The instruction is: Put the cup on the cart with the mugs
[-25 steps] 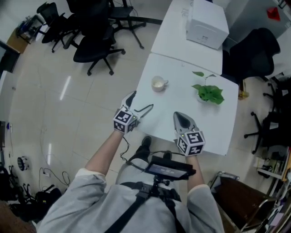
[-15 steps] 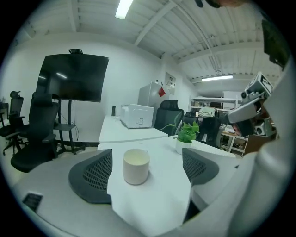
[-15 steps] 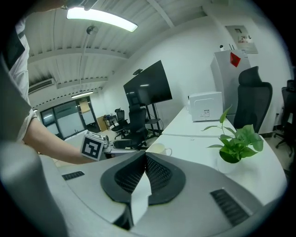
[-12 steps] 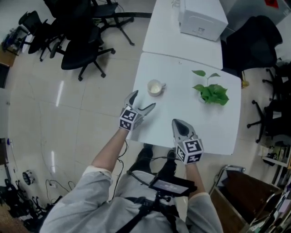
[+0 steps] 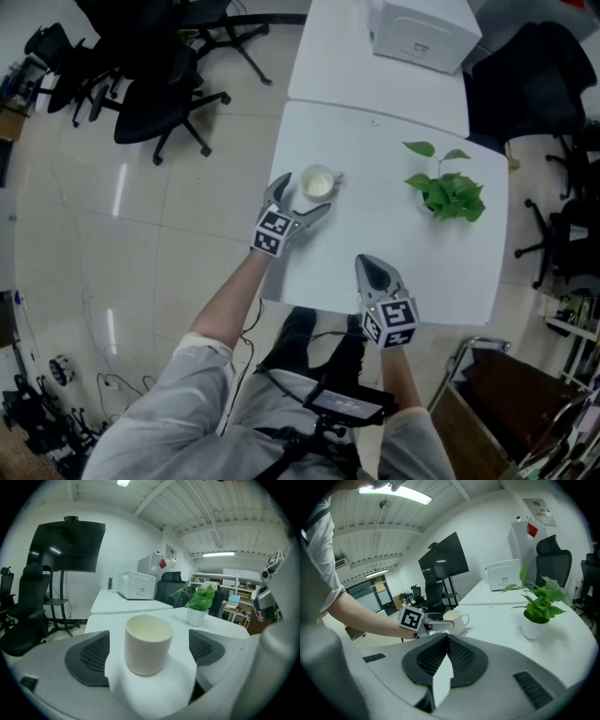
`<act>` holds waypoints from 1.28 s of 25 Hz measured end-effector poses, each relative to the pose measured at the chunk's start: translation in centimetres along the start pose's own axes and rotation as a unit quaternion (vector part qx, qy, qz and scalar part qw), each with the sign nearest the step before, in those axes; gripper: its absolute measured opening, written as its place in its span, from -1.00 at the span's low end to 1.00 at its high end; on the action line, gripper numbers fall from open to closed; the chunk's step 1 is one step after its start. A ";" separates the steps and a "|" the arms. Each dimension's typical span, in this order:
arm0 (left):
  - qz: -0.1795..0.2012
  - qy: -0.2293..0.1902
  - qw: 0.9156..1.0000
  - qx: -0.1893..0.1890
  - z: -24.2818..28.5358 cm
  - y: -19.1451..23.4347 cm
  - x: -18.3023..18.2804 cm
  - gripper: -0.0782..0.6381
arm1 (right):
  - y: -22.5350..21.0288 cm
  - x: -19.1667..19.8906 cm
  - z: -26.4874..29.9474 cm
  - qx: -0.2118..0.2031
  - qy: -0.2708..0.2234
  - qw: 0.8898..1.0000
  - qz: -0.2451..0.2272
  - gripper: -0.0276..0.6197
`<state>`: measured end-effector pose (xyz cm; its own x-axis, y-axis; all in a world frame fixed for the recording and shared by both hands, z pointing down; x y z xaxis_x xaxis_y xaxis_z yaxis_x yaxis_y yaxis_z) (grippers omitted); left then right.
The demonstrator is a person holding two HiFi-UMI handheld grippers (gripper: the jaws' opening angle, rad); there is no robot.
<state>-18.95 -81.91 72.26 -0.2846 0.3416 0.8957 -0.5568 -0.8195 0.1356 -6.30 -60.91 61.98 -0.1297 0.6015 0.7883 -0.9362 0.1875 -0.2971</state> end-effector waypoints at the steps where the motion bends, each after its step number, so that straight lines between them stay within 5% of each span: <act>1: 0.005 0.004 1.000 0.000 0.6 0.2 0.0 0.66 | -0.1 0.1 0.2 0.001 -0.002 1.000 0.002 -0.90; 14: 0.018 0.004 1.000 0.010 4.4 0.1 -0.2 0.65 | -1.0 0.3 0.1 0.019 0.002 1.000 0.012 -0.90; 21: 0.043 0.003 0.999 0.010 4.8 -0.2 -0.5 0.46 | -1.3 0.6 0.1 0.016 0.011 1.000 0.007 -0.90; 32: 0.012 -0.010 1.000 -0.007 3.6 0.8 -2.2 0.45 | -0.8 0.1 0.3 0.011 0.008 1.000 0.003 -0.90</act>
<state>-15.96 -84.92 71.95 -0.2828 0.3131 0.9067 -0.5606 -0.8209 0.1086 -5.64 -61.29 62.46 -0.1299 0.6146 0.7781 -0.9428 0.1665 -0.2889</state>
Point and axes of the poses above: the fingertips, and each gripper's own axes: z forward along the fingers, y to its left, x out of its underside, the point moved 7 cm from there along -z, backward along the fingers, and after that the axes turned 3 degrees about -x, right-handed, at the moved point
